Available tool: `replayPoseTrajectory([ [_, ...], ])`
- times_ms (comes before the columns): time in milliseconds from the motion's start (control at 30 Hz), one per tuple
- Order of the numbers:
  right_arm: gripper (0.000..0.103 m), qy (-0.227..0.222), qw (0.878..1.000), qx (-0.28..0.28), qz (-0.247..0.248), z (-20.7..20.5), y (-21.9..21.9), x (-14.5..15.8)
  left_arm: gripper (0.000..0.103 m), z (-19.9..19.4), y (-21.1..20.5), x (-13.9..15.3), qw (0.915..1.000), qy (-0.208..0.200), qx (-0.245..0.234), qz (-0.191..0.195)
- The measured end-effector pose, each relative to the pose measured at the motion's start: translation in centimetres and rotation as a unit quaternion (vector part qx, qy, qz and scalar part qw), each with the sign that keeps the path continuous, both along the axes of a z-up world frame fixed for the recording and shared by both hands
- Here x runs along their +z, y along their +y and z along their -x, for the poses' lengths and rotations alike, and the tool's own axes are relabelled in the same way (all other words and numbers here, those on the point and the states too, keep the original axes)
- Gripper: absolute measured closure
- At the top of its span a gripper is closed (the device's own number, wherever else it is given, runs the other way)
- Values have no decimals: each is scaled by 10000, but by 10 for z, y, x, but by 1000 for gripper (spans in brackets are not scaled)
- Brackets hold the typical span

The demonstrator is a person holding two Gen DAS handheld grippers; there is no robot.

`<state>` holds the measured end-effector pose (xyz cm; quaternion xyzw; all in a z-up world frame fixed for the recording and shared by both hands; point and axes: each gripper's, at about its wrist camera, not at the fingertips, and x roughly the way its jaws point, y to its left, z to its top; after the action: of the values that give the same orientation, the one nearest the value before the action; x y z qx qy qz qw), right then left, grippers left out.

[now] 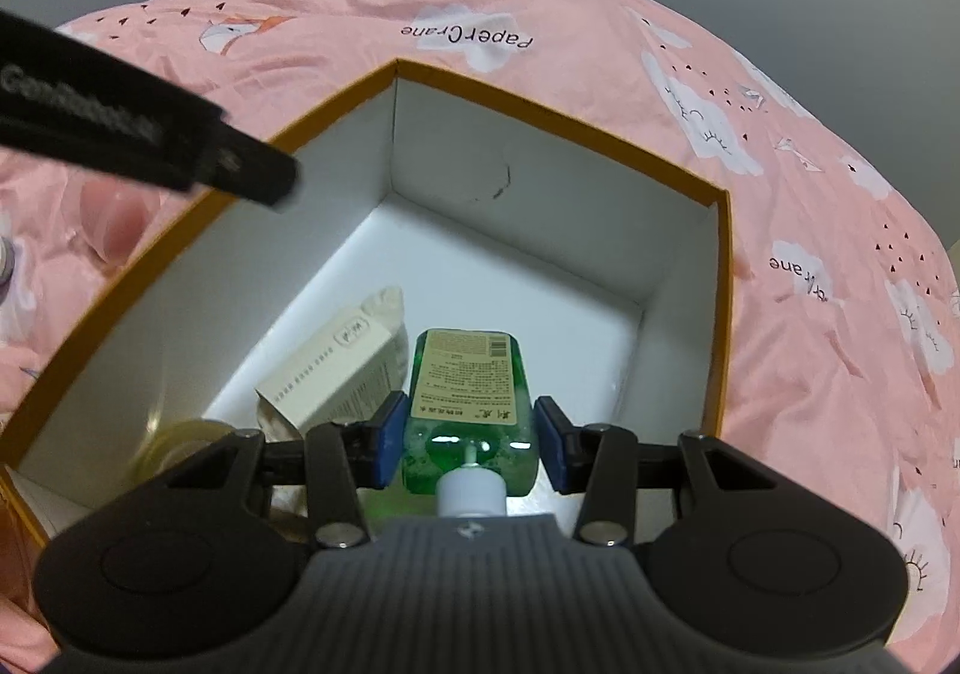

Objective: Organize rigid objects
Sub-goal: 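Release the white packet into the box with the left tool, then lower the green soap bottle into the box and open the right tool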

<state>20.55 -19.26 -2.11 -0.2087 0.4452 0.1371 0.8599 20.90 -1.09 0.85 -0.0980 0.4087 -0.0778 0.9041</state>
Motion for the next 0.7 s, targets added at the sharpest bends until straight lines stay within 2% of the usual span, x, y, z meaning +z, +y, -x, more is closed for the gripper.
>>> replayPoseTrajectory([
  [100,58,-11,10000,29,-5,-2,8,0,44,0,24,-7,9992,167,85,344],
  [233,58,66,9999,47,-106,-5,16,0,57,-2,43,-17,9968,371,111,693],
  [367,58,278,9993,49,-249,-10,24,-6,62,2,44,-26,9937,534,-36,987],
  [533,58,336,9991,68,-261,-15,33,-10,66,4,38,-32,9928,586,-90,1045],
  [700,58,312,9991,-280,-34,-25,28,-17,70,7,33,-35,9925,598,-111,1056],
])
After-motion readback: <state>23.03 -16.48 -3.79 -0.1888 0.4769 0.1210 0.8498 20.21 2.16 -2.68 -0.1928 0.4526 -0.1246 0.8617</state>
